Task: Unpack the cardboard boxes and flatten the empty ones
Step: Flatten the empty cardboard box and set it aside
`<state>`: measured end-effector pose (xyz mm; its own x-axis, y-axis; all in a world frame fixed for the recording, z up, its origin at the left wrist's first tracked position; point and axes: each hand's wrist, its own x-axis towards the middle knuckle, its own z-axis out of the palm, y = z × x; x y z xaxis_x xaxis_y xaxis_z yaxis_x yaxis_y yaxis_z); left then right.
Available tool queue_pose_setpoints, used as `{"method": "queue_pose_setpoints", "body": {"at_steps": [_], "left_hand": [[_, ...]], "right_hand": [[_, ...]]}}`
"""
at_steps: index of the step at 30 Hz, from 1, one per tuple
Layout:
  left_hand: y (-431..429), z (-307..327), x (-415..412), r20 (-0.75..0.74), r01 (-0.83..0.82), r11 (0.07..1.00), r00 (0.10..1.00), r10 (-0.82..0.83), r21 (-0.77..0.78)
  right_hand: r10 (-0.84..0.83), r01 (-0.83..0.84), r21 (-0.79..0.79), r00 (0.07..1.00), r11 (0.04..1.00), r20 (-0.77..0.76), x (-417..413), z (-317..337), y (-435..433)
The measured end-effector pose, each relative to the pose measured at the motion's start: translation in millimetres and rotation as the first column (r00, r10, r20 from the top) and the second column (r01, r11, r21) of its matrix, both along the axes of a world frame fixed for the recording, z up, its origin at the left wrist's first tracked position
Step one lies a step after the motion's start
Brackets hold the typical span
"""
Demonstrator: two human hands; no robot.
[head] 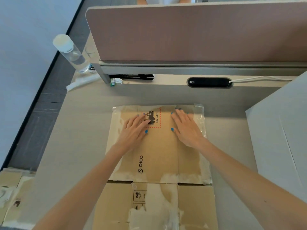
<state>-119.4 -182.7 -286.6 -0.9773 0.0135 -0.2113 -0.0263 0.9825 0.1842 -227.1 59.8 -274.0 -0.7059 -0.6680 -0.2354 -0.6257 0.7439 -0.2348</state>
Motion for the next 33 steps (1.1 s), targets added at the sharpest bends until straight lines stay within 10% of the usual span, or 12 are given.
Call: {"method": "queue_pose_setpoints", "body": {"at_steps": [8, 33], "left_hand": [[23.9, -10.5, 68.7, 0.027, -0.125, 0.991, 0.992, 0.124, 0.045], [2.4, -31.5, -15.5, -0.008, -0.119, 0.989, 0.993, 0.119, -0.088]], "right_hand": [[-0.22, 0.22, 0.04, 0.975, 0.975, 0.01, 98.6, -17.6, 12.4], [-0.177, 0.19, 0.094, 0.976, 0.977, -0.125, 13.1, -35.1, -8.0]]}}
